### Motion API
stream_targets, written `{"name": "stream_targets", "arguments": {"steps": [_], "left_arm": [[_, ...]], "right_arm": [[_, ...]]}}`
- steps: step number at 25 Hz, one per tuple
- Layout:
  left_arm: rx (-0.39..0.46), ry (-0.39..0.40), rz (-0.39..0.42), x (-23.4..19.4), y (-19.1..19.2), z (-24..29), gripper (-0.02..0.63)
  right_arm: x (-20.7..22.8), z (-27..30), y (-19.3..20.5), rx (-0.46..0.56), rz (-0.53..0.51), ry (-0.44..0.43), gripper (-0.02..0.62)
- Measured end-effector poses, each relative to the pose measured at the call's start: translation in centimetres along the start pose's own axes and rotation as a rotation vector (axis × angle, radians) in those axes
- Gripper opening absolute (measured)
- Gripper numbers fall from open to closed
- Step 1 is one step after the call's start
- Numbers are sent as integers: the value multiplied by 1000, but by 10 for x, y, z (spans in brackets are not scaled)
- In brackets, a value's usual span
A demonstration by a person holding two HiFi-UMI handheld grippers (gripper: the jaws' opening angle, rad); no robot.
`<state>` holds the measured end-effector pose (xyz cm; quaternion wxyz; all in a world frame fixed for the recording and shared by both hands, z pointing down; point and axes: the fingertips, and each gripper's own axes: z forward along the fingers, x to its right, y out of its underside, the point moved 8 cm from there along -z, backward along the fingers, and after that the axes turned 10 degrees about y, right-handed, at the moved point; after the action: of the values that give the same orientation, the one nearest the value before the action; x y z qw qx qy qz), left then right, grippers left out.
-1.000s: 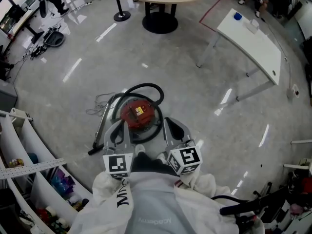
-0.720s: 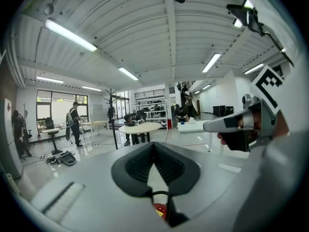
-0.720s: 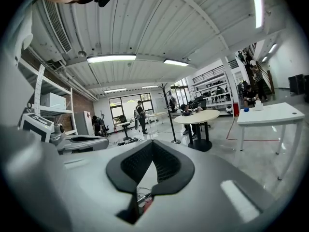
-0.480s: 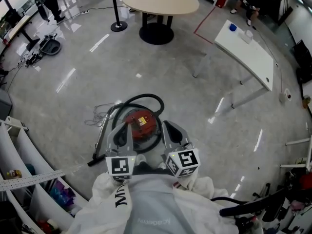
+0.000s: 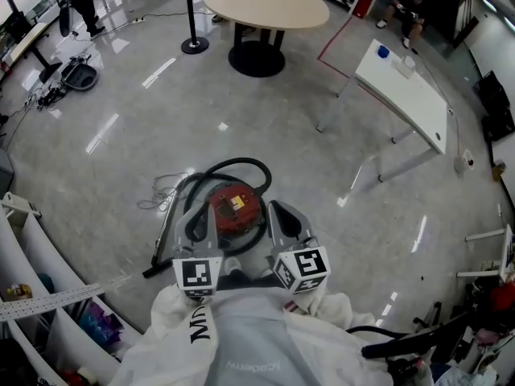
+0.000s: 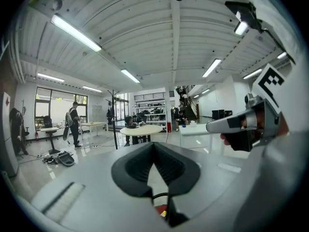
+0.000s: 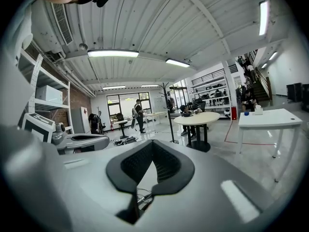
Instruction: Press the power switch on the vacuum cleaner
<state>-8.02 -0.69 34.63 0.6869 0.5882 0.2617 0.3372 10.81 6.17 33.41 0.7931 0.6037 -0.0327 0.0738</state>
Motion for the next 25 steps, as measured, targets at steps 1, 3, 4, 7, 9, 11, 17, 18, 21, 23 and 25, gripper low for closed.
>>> {"name": "stream_targets", "arguments": {"steps": [1,3,4,7,9,11,17,18,21,23,25], "left_arm": [[-4,-2,0,-1,1,-1,0],[-4,-9,-7,-2,2,-3,0],[-3,-12,-12,-3,3,-3,0],[-7,-15,-23,-1,6,-2,0],[-1,-22,-29,1,5,0,0],[-20,-25,-28,3,6,2,0],[-47,-79,-27,10,7,10,0],[-50,-90,-29,10,8,11,0],[-64,-120,-35,14,9,15,0],[-75,-139,-40,17,10,18,0],[-83,-160,-45,20,10,22,0]], "right_arm": [[-1,0,0,-2,-3,-1,0],[-3,0,0,-7,-8,-4,0],[-3,0,0,-9,-10,-5,0],[-2,1,0,-16,-14,-8,0],[1,3,1,-25,-14,-11,0],[4,4,2,-35,-12,-19,0],[20,13,5,-53,-6,-67,0],[23,16,5,-56,-6,-76,0],[30,24,5,-69,-10,-107,0],[35,28,5,-78,-9,-127,0],[41,32,5,-89,-9,-147,0]]}}
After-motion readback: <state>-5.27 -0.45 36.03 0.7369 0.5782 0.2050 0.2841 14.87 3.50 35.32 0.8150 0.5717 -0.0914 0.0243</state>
